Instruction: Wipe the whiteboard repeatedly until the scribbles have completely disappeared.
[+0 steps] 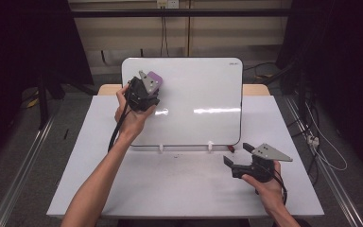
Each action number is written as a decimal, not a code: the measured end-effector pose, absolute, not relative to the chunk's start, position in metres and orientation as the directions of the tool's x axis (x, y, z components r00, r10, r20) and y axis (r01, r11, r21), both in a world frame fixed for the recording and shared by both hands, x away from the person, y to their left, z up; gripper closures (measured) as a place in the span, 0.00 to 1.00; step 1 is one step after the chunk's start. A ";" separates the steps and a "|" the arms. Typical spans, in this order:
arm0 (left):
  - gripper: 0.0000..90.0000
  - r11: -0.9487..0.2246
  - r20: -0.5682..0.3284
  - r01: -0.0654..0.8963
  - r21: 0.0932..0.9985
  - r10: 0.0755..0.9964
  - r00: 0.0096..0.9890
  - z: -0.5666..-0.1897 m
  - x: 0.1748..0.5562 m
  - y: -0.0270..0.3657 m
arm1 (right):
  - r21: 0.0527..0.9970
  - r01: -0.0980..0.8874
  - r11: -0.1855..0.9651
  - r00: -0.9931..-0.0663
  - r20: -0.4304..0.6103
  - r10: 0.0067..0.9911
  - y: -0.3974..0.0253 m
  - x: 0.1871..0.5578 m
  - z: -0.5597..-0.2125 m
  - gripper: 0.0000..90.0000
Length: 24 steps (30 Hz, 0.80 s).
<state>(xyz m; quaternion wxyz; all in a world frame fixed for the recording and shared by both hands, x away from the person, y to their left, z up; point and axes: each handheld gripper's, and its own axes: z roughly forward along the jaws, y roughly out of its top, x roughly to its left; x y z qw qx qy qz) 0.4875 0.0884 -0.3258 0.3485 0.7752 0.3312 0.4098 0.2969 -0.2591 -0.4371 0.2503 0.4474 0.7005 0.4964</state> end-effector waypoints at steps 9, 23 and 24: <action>0.46 -0.459 0.349 0.269 0.847 0.861 0.369 -0.306 0.509 0.128 | 0.918 0.382 0.105 -0.471 0.096 0.877 -0.260 0.297 -0.437 0.11; 0.46 -0.518 0.407 0.264 0.814 0.832 0.377 -0.314 0.499 0.124 | 0.919 0.378 0.109 -0.474 0.091 0.876 -0.258 0.297 -0.437 0.11; 0.46 -0.514 0.403 0.252 0.820 0.831 0.384 -0.317 0.496 0.121 | 0.919 0.379 0.109 -0.475 0.091 0.875 -0.258 0.297 -0.437 0.11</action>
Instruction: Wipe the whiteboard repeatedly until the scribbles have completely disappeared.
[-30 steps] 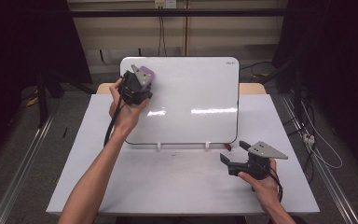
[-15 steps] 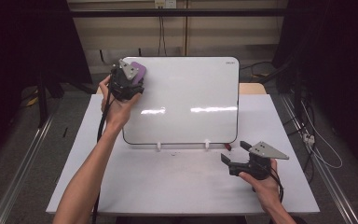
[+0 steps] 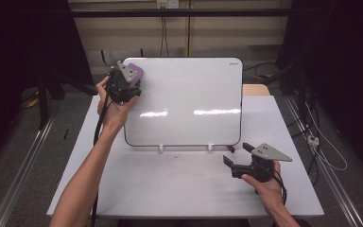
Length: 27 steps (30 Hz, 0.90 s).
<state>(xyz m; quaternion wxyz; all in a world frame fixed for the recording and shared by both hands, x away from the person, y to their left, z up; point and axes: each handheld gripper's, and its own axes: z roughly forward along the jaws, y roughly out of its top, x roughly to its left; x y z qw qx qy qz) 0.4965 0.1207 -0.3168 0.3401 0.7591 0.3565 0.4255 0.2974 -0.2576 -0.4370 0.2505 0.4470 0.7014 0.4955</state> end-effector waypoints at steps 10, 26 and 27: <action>0.46 -0.473 0.331 0.250 0.845 0.829 0.450 -0.328 0.481 0.121 | 0.918 0.381 0.107 -0.476 0.096 0.874 -0.258 0.297 -0.437 0.11; 0.46 -0.383 0.217 0.207 0.900 0.806 0.550 -0.333 0.446 0.125 | 0.913 0.393 0.106 -0.484 0.107 0.869 -0.253 0.300 -0.439 0.11; 0.46 -0.374 0.208 0.201 0.906 0.804 0.557 -0.333 0.444 0.124 | 0.913 0.393 0.108 -0.485 0.107 0.868 -0.253 0.301 -0.440 0.11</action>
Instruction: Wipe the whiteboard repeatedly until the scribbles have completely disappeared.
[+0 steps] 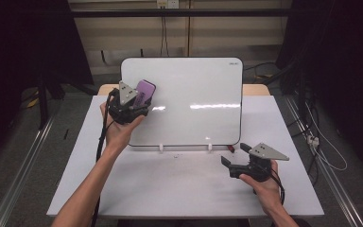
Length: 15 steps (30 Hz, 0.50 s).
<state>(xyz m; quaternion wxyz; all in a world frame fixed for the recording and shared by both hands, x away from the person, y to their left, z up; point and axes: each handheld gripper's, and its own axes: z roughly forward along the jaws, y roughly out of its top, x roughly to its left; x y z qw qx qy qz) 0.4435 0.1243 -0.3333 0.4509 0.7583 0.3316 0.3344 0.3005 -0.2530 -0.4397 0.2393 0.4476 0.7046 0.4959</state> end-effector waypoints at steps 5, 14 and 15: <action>0.46 -0.357 0.178 0.202 0.912 0.788 0.590 -0.337 0.434 0.122 | 0.912 0.394 0.110 -0.490 0.108 0.865 -0.252 0.300 -0.440 0.11; 0.46 -0.311 0.120 0.218 0.925 0.784 0.609 -0.350 0.420 0.126 | 0.907 0.405 0.115 -0.498 0.114 0.859 -0.250 0.297 -0.441 0.09; 0.46 -0.308 0.118 0.217 0.926 0.784 0.609 -0.351 0.418 0.126 | 0.907 0.406 0.113 -0.498 0.116 0.859 -0.250 0.297 -0.441 0.09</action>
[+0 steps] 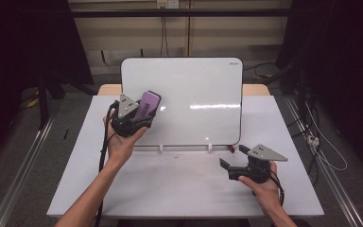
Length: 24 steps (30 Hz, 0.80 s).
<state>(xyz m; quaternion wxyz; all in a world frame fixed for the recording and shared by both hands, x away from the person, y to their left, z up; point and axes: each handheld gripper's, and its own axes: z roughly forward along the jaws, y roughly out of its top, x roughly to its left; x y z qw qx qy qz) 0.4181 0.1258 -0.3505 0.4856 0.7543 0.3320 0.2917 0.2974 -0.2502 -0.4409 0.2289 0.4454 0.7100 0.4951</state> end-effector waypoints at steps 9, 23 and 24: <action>0.46 -0.270 0.066 0.233 0.934 0.773 0.631 -0.362 0.411 0.129 | 0.906 0.412 0.100 -0.478 0.121 0.870 -0.253 0.299 -0.440 0.09; 0.46 -0.290 0.049 0.248 0.924 0.735 0.676 -0.382 0.383 0.117 | 0.901 0.425 0.088 -0.499 0.152 0.853 -0.245 0.300 -0.434 0.09; 0.46 -0.289 0.045 0.249 0.924 0.731 0.681 -0.382 0.381 0.116 | 0.901 0.424 0.089 -0.502 0.152 0.851 -0.244 0.300 -0.434 0.09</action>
